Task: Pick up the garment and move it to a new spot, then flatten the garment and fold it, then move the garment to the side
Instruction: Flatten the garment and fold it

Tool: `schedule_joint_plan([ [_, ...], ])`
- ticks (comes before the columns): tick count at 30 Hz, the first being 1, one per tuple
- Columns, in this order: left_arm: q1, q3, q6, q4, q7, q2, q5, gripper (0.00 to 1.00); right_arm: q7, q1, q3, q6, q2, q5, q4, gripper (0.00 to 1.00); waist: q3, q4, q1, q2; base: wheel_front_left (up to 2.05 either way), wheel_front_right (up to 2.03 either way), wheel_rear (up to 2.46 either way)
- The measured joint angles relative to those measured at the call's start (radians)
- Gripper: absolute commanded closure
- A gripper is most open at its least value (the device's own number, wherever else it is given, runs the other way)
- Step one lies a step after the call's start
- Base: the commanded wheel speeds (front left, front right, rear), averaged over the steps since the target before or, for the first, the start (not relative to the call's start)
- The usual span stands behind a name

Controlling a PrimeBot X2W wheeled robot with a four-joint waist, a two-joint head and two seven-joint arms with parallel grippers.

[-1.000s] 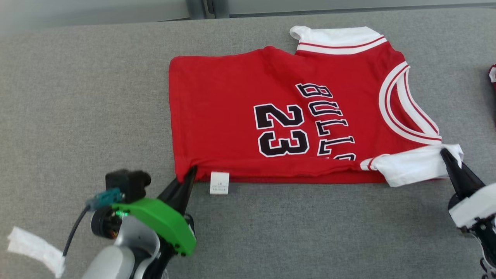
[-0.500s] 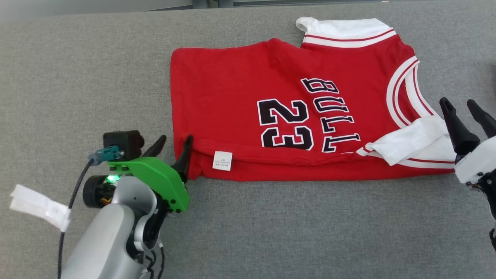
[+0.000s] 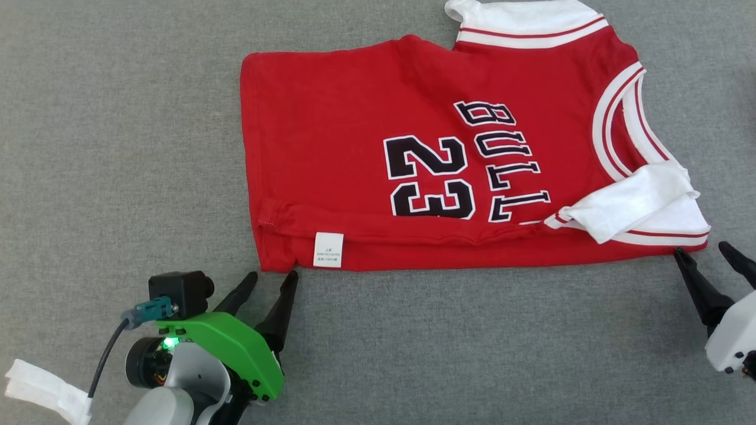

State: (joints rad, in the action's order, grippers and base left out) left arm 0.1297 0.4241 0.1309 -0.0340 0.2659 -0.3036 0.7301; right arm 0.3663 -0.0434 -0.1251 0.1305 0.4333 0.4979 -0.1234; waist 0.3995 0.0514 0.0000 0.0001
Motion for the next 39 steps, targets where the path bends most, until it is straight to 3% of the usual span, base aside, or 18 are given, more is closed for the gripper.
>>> schedule_joint_plan([
  [10,0.099,0.022,-0.013,0.076,0.004,0.032,-0.011,0.00,0.007,0.086,0.022,0.000,0.013,-0.017,0.090,0.00,0.030,0.010,0.0000,0.0000,0.00,0.00,0.00],
  [11,0.103,0.022,-0.013,0.081,0.002,0.033,-0.011,0.56,0.006,0.090,0.023,0.000,0.015,-0.017,0.096,0.00,0.031,0.008,0.0000,0.0000,0.00,0.00,0.00],
  [12,0.108,0.020,-0.013,0.089,-0.002,0.035,-0.011,0.66,0.008,0.095,0.026,0.000,0.015,-0.015,0.106,0.00,0.030,0.006,0.0000,0.0000,0.00,0.00,0.00],
  [13,0.110,0.016,-0.013,0.093,-0.009,0.036,-0.011,1.00,0.010,0.099,0.031,0.000,0.015,-0.012,0.114,0.00,0.030,0.005,0.0000,0.0000,0.00,0.00,0.00],
  [17,0.112,0.014,-0.034,0.102,-0.009,0.035,0.005,1.00,0.017,0.121,0.063,0.000,0.016,0.011,0.139,0.00,0.026,0.003,0.0000,0.0000,0.00,0.00,0.00],
  [19,0.109,0.014,-0.048,0.106,-0.003,0.036,0.021,1.00,0.023,0.134,0.087,0.000,0.023,0.048,0.154,1.00,0.020,0.004,0.0000,0.0000,0.00,0.00,0.00],
  [26,0.083,-0.004,-0.087,0.076,0.015,0.026,0.087,1.00,0.062,0.149,0.110,0.000,0.099,0.241,0.152,1.00,-0.019,0.013,0.0000,0.0000,0.00,0.00,0.00],
  [33,0.001,-0.005,-0.115,-0.146,0.106,-0.032,0.171,1.00,0.219,0.061,-0.048,0.000,0.256,0.447,0.020,1.00,-0.068,0.030,0.0000,0.0000,0.00,0.00,0.00],
  [36,-0.063,0.001,-0.113,-0.223,0.130,-0.056,0.201,1.00,0.280,-0.015,-0.130,0.001,0.289,0.483,-0.016,1.00,-0.079,0.039,0.0000,0.0000,0.00,0.00,0.00],
  [39,-0.131,0.016,-0.098,-0.230,0.136,-0.063,0.203,1.00,0.345,-0.110,-0.148,0.001,0.290,0.488,-0.048,1.00,-0.078,0.044,0.0000,0.0000,0.00,0.00,0.00],
])
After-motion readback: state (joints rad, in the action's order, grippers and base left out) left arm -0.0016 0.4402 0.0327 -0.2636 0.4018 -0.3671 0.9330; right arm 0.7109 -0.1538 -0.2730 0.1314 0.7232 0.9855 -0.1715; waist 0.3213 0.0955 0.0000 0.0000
